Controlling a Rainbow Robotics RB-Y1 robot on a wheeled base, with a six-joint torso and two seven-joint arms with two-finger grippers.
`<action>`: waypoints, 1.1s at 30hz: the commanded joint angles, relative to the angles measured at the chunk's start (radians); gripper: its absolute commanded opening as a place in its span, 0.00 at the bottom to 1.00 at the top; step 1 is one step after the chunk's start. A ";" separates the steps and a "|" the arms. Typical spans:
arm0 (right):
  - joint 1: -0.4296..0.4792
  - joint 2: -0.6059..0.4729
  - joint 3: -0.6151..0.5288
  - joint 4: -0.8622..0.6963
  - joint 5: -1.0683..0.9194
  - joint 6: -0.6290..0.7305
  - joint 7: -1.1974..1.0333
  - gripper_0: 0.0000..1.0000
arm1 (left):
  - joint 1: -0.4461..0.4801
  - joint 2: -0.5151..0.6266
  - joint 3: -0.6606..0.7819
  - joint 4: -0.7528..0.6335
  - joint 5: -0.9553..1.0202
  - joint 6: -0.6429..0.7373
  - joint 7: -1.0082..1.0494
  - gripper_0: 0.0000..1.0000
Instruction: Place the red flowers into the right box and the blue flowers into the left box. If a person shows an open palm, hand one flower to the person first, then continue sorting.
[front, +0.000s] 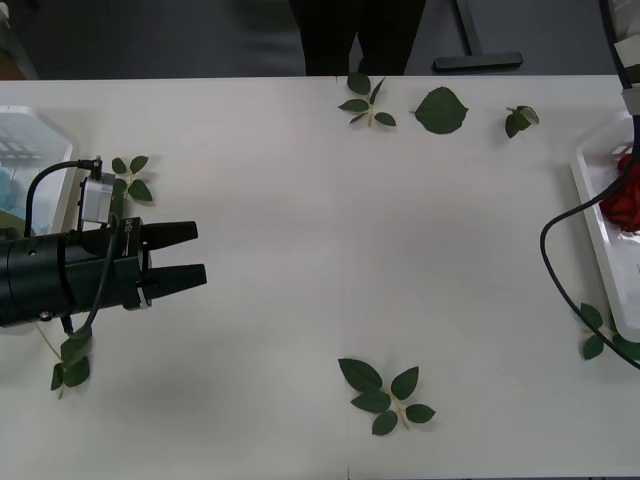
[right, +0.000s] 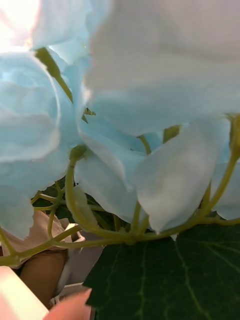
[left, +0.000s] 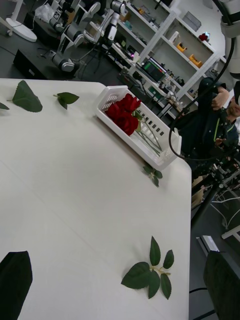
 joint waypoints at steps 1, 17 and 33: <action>-0.052 0.026 0.006 -0.001 0.016 -0.013 0.018 0.00 | 0.010 -0.013 0.005 -0.008 0.008 -0.010 -0.017 1.00; -0.053 0.024 0.006 0.000 0.010 -0.014 0.004 0.49 | 0.010 -0.013 0.005 -0.008 0.008 -0.010 -0.017 1.00; -0.052 0.015 0.006 0.015 -0.016 -0.014 0.003 0.79 | 0.010 -0.013 0.005 -0.008 0.008 -0.010 -0.017 1.00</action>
